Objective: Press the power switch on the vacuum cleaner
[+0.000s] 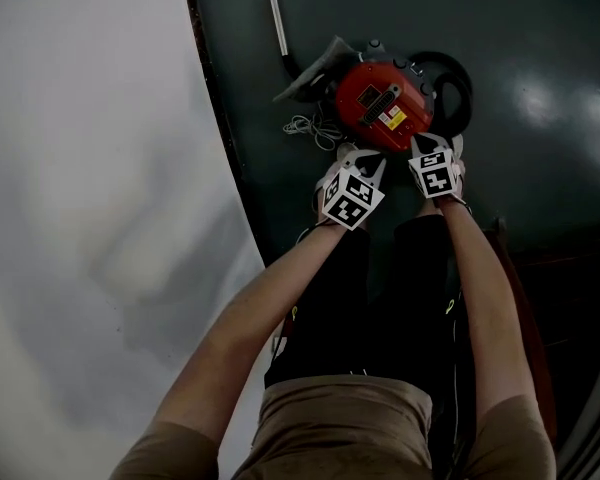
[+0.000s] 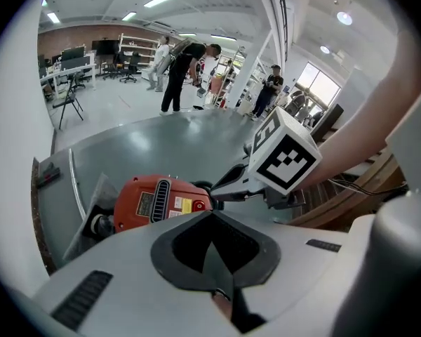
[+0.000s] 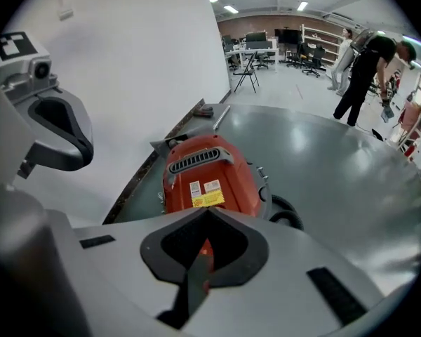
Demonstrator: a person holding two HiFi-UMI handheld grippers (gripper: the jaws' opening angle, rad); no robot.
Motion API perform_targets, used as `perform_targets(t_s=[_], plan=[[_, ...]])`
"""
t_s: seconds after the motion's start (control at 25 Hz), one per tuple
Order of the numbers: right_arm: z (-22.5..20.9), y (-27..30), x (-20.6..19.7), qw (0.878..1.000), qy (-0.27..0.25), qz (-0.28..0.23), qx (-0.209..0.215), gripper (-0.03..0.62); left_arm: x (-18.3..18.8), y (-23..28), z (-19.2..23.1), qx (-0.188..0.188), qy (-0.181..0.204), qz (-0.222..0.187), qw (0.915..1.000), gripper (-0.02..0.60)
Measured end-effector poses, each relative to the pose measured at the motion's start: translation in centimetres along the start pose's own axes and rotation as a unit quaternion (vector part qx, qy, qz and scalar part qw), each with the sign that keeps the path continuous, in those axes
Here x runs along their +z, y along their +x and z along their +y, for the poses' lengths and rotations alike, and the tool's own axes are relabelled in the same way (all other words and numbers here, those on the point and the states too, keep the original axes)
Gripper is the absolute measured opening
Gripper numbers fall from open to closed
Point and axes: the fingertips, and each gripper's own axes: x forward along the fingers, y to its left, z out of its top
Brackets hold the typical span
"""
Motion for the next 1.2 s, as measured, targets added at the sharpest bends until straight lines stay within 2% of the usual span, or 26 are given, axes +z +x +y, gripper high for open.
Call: perform_targets(t_s=[0.24, 0.72, 0.88, 0.96, 1.04, 1.12, 1.2], plan=[[-0.4, 4.2, -1.7, 0.998, -0.022, 0.051, -0.018, 0.011, -1.3, 2.7, 0.2, -0.008, -0.006, 0.005, 0.9999, 0.006], [-2.0, 6.7, -2.9, 0.995, 0.0, 0.083, -0.06, 0.011, -3.3, 4.1, -0.9, -0.022, 0.002, 0.018, 0.9996, 0.008], [-2.0, 7.0, -2.7, 0.995, -0.001, 0.084, -0.051, 0.011, -1.9, 3.9, 0.1, -0.011, -0.024, 0.005, 0.9996, 0.006], [-2.4, 7.3, -2.8, 0.994, 0.031, 0.105, -0.031, 0.011, -0.9, 3.8, 1.0, -0.001, -0.034, -0.004, 0.9994, 0.008], [-2.4, 7.0, -2.9, 0.988, 0.087, 0.13, 0.013, 0.011, 0.4, 2.3, 2.1, 0.012, -0.056, -0.023, 0.9981, 0.007], [-1.8, 5.1, -1.3, 0.986, 0.118, 0.1, 0.058, 0.012, 1.9, -0.7, 2.6, 0.02, -0.088, -0.043, 0.995, 0.008], [-2.1, 1.5, 2.2, 0.995, 0.088, 0.021, 0.052, 0.015, 3.7, -3.9, 2.7, 0.023, -0.095, -0.061, 0.9933, 0.007]])
